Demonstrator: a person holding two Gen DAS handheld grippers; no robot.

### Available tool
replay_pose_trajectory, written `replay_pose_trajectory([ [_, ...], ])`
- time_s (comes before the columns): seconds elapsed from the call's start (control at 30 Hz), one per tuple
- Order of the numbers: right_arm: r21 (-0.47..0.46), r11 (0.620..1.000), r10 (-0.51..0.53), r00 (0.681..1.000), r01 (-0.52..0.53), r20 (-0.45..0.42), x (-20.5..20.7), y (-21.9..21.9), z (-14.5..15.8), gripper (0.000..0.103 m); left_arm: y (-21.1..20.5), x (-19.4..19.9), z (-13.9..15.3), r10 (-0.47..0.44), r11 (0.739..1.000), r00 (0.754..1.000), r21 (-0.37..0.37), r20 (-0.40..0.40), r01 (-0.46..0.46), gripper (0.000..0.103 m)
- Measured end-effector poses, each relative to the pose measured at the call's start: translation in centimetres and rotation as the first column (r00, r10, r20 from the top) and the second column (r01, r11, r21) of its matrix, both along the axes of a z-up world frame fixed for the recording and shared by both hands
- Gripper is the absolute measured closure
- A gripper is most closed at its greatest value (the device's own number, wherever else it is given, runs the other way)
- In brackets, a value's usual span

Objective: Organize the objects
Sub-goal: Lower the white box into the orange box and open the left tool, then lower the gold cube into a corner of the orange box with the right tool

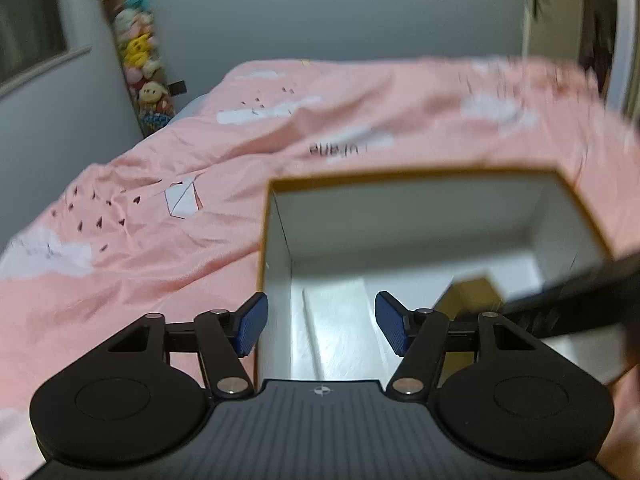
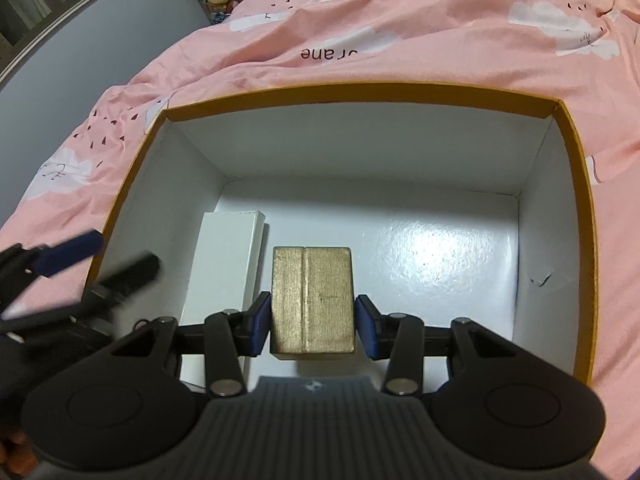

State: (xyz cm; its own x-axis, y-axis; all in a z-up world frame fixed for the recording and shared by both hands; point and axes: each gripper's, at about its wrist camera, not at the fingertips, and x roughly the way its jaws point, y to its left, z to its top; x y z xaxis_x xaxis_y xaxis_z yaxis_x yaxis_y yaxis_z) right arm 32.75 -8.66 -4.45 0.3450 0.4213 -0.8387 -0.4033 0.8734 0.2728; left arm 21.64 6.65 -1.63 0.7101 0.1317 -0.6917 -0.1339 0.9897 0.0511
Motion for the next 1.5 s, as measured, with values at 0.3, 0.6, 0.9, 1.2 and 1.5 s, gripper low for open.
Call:
replay_pose_trajectory([
  [0.3, -0.03, 0.999, 0.03, 0.999, -0.031, -0.028, -0.9, 3.6, -1.4, 0.056, 3.3, -0.6, 1.5, 0.12, 0.989, 0.988, -0.095, 0.101, -0.11, 0.031],
  [0.6, -0.025, 0.997, 0.065, 0.995, -0.067, -0.081, -1.5, 5.5, -2.0, 0.057, 5.2, -0.3, 0.6, 0.142, 0.983, 0.988, -0.13, 0.068, -0.132, 0.031],
  [0.9, -0.138, 0.96, 0.257, 0.963, -0.245, 0.077, -1.8, 6.6, -0.1, 0.057, 8.5, 1.0, -0.2, 0.146, 0.948, 0.989, -0.28, -0.032, -0.149, 0.038],
  [1.2, -0.472, 0.774, 0.61, 0.697, -0.422, 0.376, -1.8, 10.0, 0.6, 0.057, 9.6, 2.8, -1.3, 0.139, 0.925, 0.986, -0.344, -0.092, -0.163, 0.044],
  [1.5, -0.578, 0.631, 0.77, 0.508, -0.517, 0.387, -0.4, 11.6, -1.0, 0.057, 9.5, 4.5, -2.2, 0.13, 0.919, 0.985, -0.359, -0.115, -0.164, 0.06],
])
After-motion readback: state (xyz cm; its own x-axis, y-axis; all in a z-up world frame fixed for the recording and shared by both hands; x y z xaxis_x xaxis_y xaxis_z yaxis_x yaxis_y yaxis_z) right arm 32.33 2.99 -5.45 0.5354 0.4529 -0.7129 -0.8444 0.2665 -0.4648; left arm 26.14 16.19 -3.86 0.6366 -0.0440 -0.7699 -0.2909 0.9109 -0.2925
